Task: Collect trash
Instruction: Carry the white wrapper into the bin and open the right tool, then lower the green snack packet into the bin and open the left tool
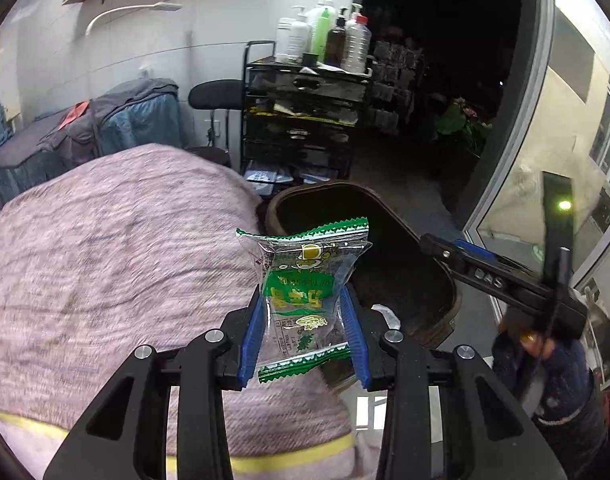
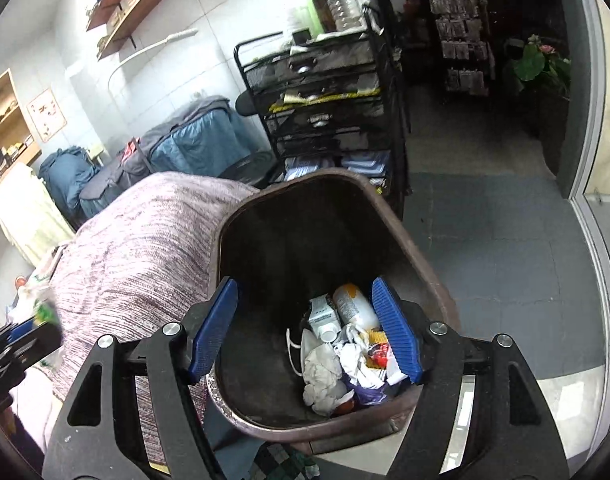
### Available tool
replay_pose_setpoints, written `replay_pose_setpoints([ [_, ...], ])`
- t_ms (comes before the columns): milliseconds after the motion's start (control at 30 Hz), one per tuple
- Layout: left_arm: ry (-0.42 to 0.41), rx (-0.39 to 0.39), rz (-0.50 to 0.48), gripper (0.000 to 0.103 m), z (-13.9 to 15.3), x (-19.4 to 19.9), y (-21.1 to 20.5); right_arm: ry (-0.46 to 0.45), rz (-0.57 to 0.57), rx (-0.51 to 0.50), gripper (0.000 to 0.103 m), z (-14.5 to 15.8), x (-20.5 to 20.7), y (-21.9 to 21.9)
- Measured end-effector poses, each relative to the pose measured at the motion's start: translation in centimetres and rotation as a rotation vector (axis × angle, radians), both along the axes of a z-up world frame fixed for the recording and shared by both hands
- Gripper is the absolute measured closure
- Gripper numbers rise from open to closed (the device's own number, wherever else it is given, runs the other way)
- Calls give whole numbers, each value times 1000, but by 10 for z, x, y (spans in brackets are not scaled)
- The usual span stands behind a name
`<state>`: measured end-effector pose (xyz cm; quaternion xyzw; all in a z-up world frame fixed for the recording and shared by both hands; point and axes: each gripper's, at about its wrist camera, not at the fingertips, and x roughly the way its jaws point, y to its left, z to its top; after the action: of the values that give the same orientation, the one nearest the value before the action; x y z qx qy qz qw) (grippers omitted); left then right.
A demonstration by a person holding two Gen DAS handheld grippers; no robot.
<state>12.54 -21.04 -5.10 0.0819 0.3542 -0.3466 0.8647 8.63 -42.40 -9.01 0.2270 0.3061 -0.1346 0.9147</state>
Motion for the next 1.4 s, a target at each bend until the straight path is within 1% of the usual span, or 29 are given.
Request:
replay_pose_setpoints([
  [267, 34, 32, -69, 66, -4, 19, -50, -57, -105, -21, 30, 13, -35, -9],
  [533, 67, 76, -105, 66, -16, 35, -89, -56, -189, -19, 29, 12, -59, -26],
  [833, 114, 104, -121, 66, -29, 48, -116, -58, -235, -18, 28, 12, -66, -37],
  [900, 114, 108, -116, 62, -30, 49, -120, -57, -247, -16, 28, 10, -67, -39],
  [967, 103, 115, -116, 54, -31, 48, -123, -56, -254, -15, 28, 10, -67, -40],
  [1000, 97, 116, -117, 53, -30, 47, -124, -55, -259, -15, 28, 10, -68, -41],
  [1133, 57, 118, -118, 35, -26, 43, -128, -55, -268, -14, 27, 9, -71, -45],
  [1200, 32, 121, -115, 29, -24, 40, -128, -56, -273, -15, 27, 9, -72, -45],
  [1267, 12, 125, -106, 21, -22, 38, -127, -55, -275, -15, 27, 9, -73, -45],
  [1400, -23, 110, -81, 14, -14, 36, -119, -60, -275, -16, 26, 9, -74, -45],
])
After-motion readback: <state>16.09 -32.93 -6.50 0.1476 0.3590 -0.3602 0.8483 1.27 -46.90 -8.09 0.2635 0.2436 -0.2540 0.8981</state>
